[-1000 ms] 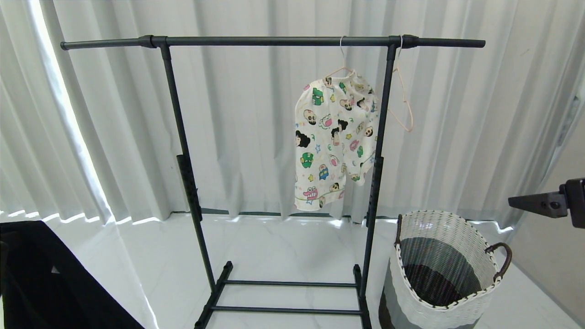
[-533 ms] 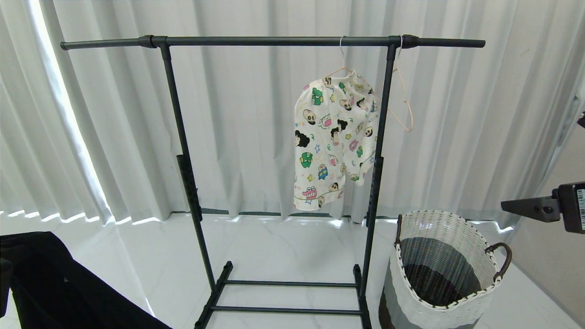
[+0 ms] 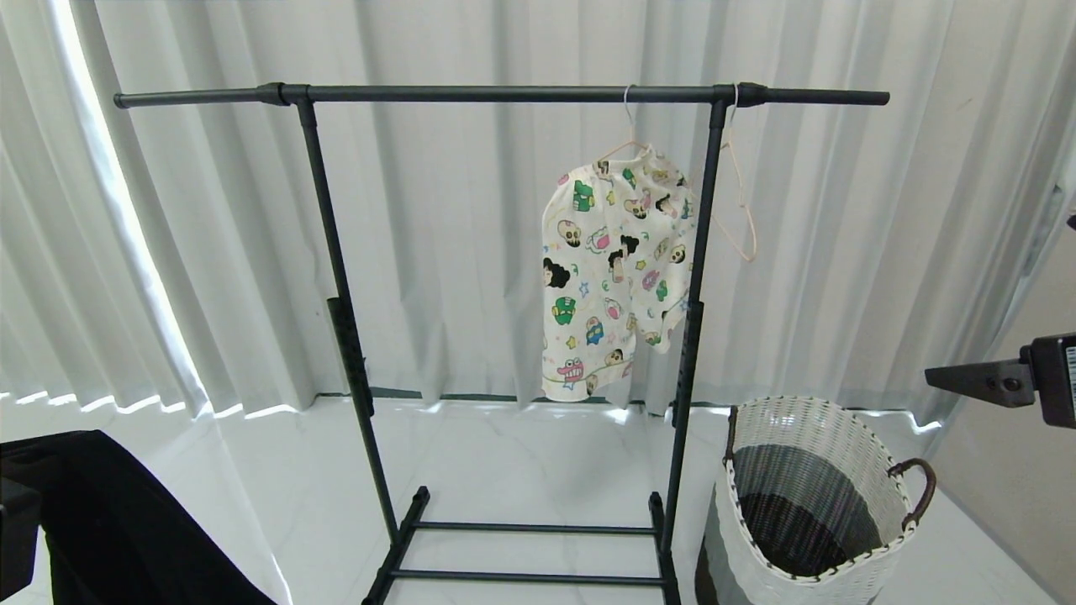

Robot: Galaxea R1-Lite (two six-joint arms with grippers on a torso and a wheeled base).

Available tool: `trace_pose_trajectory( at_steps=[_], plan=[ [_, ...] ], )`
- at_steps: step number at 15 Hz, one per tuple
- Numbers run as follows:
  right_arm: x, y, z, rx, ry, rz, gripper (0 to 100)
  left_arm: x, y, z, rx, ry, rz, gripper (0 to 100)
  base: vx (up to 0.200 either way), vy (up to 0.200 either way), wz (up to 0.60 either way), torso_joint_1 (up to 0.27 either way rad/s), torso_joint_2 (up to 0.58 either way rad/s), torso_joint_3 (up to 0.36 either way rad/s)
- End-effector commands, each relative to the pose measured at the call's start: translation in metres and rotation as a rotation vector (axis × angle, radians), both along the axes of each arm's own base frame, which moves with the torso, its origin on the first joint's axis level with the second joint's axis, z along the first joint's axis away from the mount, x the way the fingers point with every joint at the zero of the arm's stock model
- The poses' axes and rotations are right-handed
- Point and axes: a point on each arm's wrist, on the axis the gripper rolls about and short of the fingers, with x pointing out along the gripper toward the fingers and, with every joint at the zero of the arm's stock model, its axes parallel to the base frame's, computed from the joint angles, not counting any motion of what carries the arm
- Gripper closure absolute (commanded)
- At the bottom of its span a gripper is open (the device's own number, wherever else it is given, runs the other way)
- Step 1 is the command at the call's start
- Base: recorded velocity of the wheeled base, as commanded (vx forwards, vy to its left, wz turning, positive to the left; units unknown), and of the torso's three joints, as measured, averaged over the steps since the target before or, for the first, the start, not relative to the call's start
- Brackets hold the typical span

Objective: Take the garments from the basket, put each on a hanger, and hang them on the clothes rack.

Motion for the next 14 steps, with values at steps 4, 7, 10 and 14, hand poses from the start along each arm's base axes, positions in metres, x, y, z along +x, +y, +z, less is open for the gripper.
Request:
trace_pose_trajectory(
  at_steps=[4,7,10,14],
  plan=[
    [0.001,0.0002,0.0001,0.002,-0.005,-0.003,0,-0.0001,0.0002,-0.0027,0.007,0.007,0.01,100,0.0,0.0,0.0,0.179,-0.46,-0.279],
    [0.0015,0.0004,0.001,0.007,-0.015,-0.003,0,0.0,0.0004,-0.0026,0.008,0.005,0.014,100,0.0,0.0,0.0,0.185,-0.46,-0.282],
    [0.0015,0.0004,0.001,0.005,-0.015,-0.003,0,-0.0004,0.0006,-0.0024,0.012,0.003,0.021,100,0.0,0.0,0.0,0.193,-0.47,-0.274],
    [0.0022,0.0007,0.0012,0.008,-0.018,-0.003,0,-0.0011,0.0007,-0.0022,0.011,0.0,0.02,100,0.0,0.0,0.0,0.218,-0.49,-0.287]
  ],
)
